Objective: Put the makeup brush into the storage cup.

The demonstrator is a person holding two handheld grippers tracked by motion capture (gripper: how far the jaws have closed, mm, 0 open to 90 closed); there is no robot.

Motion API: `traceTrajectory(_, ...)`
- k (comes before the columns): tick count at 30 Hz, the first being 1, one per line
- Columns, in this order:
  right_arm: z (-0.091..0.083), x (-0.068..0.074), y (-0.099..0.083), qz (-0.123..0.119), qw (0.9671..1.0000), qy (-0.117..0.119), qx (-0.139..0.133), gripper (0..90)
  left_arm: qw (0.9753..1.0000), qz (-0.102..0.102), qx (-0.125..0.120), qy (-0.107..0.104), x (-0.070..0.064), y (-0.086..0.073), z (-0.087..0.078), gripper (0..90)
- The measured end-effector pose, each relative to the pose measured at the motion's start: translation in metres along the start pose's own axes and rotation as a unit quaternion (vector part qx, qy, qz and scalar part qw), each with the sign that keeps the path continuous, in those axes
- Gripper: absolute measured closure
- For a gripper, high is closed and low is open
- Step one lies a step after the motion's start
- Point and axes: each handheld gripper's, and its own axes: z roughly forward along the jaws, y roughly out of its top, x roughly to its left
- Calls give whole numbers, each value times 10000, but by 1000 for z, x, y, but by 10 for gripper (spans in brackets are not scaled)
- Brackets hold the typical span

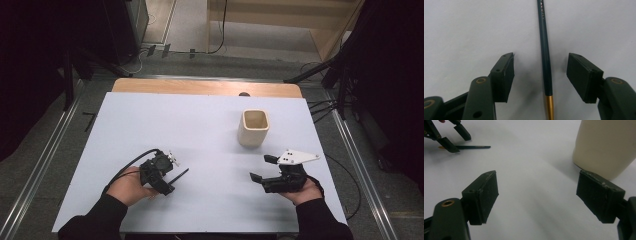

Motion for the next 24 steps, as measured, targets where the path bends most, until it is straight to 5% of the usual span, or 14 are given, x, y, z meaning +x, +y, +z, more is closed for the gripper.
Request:
traceTrajectory(3,0,0,0,-2,10000,-4,7,189,9998,118,43,146,-3,0,0,439)
traceTrajectory(10,0,0,0,-17,10000,-18,29,189,9996,3,118,239,-9,1,0,501)
traceTrajectory(15,0,0,0,-19,10000,-21,34,189,9994,-144,224,210,-12,3,0,612)
traceTrajectory(24,1,0,0,-11,10000,-20,46,192,9995,-121,271,121,-12,4,-1,836)
